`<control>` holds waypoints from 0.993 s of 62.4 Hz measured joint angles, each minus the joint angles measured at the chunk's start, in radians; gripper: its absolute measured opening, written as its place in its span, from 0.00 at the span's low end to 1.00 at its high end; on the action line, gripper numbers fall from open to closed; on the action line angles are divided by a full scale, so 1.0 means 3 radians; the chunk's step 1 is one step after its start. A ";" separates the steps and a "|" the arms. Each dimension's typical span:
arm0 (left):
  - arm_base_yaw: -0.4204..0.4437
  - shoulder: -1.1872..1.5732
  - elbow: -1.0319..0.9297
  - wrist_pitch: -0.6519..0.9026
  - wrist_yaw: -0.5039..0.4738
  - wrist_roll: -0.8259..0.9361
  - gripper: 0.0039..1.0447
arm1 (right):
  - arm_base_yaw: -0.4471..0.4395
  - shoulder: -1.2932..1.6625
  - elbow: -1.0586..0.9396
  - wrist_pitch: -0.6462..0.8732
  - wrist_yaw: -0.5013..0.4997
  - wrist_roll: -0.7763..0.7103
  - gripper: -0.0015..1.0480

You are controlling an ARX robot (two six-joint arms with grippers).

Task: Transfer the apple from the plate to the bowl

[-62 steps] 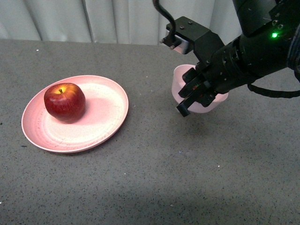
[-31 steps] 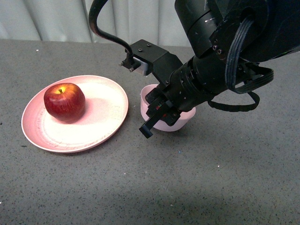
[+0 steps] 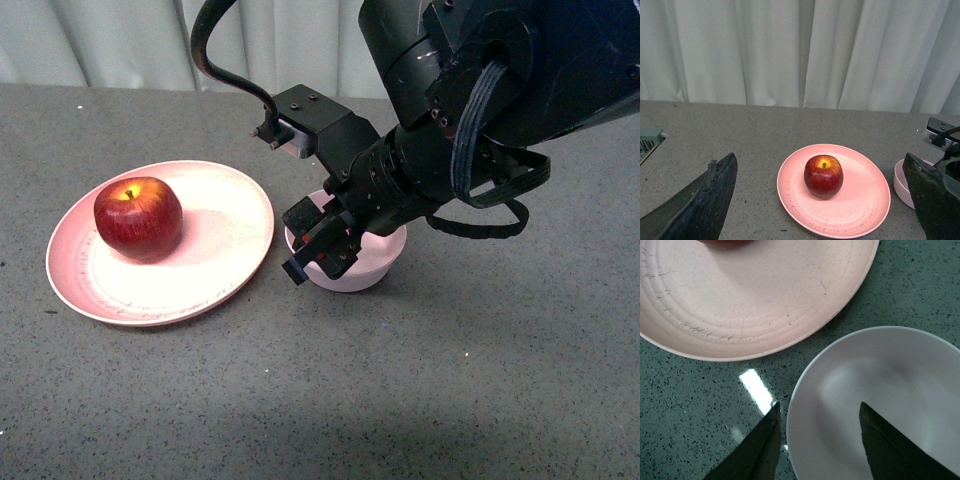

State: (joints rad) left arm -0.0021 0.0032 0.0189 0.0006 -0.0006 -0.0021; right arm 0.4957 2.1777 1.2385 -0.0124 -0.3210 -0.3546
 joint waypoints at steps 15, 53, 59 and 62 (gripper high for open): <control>0.0000 0.0000 0.0000 0.0000 0.0001 0.0000 0.94 | -0.0139 -0.0333 -0.0308 0.0453 0.0111 0.0240 0.80; 0.0000 0.0000 0.0000 0.0000 0.0001 -0.0001 0.94 | -0.0807 -0.1389 -0.2176 0.3780 0.1876 0.1100 0.56; 0.0000 0.0000 0.0000 0.0000 0.0001 0.0000 0.94 | -0.0942 -0.1821 -0.2585 0.3970 0.1765 0.1124 0.36; 0.0000 0.0000 0.0000 0.0000 0.0001 0.0000 0.94 | -0.0992 -0.1949 -0.2740 0.3972 0.1717 0.1125 0.27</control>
State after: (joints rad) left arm -0.0021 0.0032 0.0189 0.0006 -0.0002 -0.0021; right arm 0.1982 1.5929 0.4164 1.1793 0.1940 -0.0170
